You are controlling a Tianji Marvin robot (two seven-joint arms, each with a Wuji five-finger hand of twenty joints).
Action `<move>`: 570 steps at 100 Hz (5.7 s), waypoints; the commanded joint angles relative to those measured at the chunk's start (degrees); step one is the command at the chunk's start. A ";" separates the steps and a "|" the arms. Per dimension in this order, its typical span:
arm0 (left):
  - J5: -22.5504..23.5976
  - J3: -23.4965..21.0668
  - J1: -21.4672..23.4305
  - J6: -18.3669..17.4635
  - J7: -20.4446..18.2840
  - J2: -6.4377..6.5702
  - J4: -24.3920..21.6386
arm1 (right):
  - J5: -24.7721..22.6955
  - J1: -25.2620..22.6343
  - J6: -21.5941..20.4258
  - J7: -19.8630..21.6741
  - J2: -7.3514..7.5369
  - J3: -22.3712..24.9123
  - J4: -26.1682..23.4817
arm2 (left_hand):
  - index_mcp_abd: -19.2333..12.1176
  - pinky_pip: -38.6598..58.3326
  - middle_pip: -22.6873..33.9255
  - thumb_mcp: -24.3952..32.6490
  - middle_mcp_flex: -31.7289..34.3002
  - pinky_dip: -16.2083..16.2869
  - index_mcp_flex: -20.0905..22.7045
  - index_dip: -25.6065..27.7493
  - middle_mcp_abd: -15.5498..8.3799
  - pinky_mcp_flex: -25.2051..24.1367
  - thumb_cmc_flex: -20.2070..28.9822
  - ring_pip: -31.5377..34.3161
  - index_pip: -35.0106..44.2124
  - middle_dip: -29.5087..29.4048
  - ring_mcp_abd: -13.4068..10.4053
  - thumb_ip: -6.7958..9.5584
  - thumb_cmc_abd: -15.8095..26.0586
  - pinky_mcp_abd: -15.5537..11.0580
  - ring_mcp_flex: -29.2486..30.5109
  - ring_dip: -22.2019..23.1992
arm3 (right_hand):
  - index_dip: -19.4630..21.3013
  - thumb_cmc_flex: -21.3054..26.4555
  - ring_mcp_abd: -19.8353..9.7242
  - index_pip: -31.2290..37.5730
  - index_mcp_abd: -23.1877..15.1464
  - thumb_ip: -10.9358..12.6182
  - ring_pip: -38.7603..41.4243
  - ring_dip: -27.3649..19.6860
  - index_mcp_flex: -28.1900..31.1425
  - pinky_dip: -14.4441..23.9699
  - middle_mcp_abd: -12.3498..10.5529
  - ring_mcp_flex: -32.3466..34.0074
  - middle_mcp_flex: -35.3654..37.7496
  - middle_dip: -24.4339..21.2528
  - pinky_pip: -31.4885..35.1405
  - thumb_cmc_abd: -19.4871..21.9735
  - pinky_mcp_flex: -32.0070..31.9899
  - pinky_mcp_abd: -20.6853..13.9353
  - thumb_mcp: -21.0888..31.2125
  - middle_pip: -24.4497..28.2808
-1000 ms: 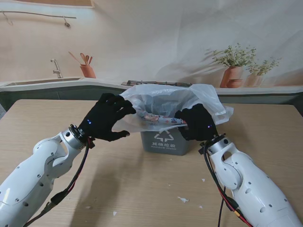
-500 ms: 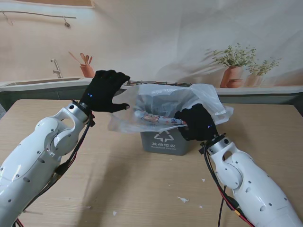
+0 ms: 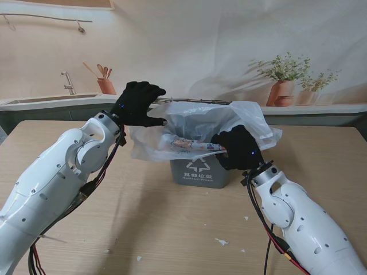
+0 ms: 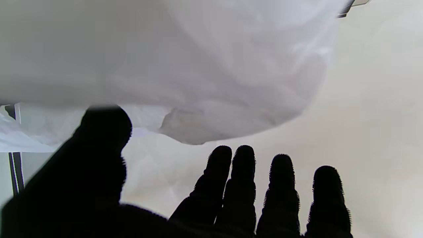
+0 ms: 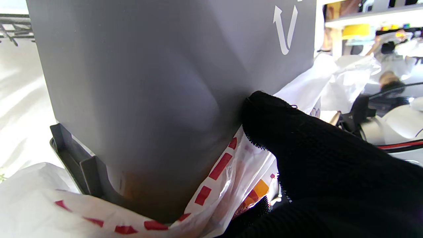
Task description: Fit the garbage bag over the bin
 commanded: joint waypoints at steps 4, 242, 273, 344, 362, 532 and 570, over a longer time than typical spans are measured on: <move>0.04 1.47 -1.60 1.07 0.59 -0.91 1.68 | -0.03 0.03 -0.33 0.73 -0.34 -0.39 0.06 | -0.53 -4.17 0.95 0.52 2.08 -2.06 1.55 1.18 -0.71 -0.37 -0.92 -0.29 0.60 1.13 -0.46 2.06 -0.02 1.63 -0.57 -1.03 | 1.83 3.69 -1.00 2.26 -5.03 -1.40 0.69 -0.26 1.78 1.15 -1.10 1.16 0.92 0.58 1.62 -0.23 -0.46 1.12 4.06 1.09; -19.33 12.17 -15.25 18.95 12.27 -10.18 22.08 | 3.29 3.22 -7.22 2.30 -0.64 -2.07 6.10 | -15.79 8.73 11.68 9.77 27.84 4.23 23.58 9.94 -5.56 -0.75 22.17 14.00 38.84 15.93 -1.98 -5.21 -4.12 1.46 14.84 3.97 | 10.96 5.90 -2.74 0.86 -14.33 -1.44 -0.34 0.49 2.90 0.69 -4.99 -4.55 -1.76 5.33 0.28 0.43 -3.51 -1.36 6.76 -0.60; -22.74 18.31 -19.97 20.55 11.58 -13.10 30.32 | 4.20 4.01 -8.67 2.03 -0.92 -2.64 7.23 | -15.95 12.33 12.14 10.24 28.29 6.03 24.76 7.95 -5.57 -0.83 21.58 14.55 38.57 14.99 -1.40 -4.82 -5.34 1.22 15.71 4.16 | 11.46 5.56 -3.40 0.37 -15.33 -1.50 -0.35 0.60 2.94 0.59 -6.03 -5.00 -1.95 5.62 0.06 0.70 -3.72 -1.82 6.44 -0.87; -25.86 26.58 -21.45 17.62 5.99 -15.40 41.04 | 5.78 4.13 -9.04 2.13 -1.31 -2.74 8.04 | -16.93 16.71 11.61 11.86 29.33 8.14 26.52 5.87 -5.85 -1.04 18.73 14.40 37.73 13.65 -0.94 -5.10 -6.56 1.16 17.86 3.76 | 12.39 5.33 -3.38 -0.21 -15.17 -1.44 -0.35 0.84 2.45 0.51 -6.03 -5.80 -2.14 5.89 -0.13 1.44 -4.30 -1.98 5.69 -1.17; -25.41 24.67 -19.03 19.64 1.80 -12.67 35.67 | 5.44 4.00 -8.72 2.10 -1.24 -2.78 7.55 | -3.10 9.00 2.28 13.16 1.14 4.27 1.12 5.88 -0.77 -0.80 2.07 4.77 10.03 3.51 0.96 -0.30 -3.00 0.93 3.25 1.11 | 12.42 5.31 -3.23 -0.19 -14.43 -1.42 -0.38 0.84 2.13 0.50 -5.53 -5.76 -2.20 5.89 -0.15 1.59 -4.35 -1.89 5.63 -1.05; -7.87 -7.68 7.92 -17.81 -12.67 1.92 -5.93 | 3.69 4.68 -5.89 0.67 -1.13 -4.37 6.31 | -6.14 1.40 -4.14 2.82 3.10 0.63 3.63 0.64 -4.22 -0.59 -1.50 -4.18 -2.27 -1.84 -4.36 0.75 -2.93 0.30 3.62 -5.58 | 3.21 2.38 -1.82 0.08 -4.07 -1.50 0.95 1.21 -4.02 0.99 -1.53 -5.04 -4.45 0.37 0.80 -0.53 -3.66 -0.66 4.87 -1.09; -0.25 -3.23 5.64 -17.97 -5.61 1.53 -1.21 | 3.50 4.53 -6.16 0.91 -1.06 -4.34 5.91 | -12.23 5.96 3.61 18.74 15.64 3.06 12.72 7.46 -7.65 -0.69 1.17 0.64 11.91 2.28 -4.23 -0.18 -9.18 1.50 10.35 -3.36 | 0.22 -3.33 -1.39 -6.44 -0.12 0.28 -2.23 0.64 -9.12 0.30 -1.58 -11.20 -12.67 -3.62 -0.64 0.75 -6.08 -1.21 4.29 -4.37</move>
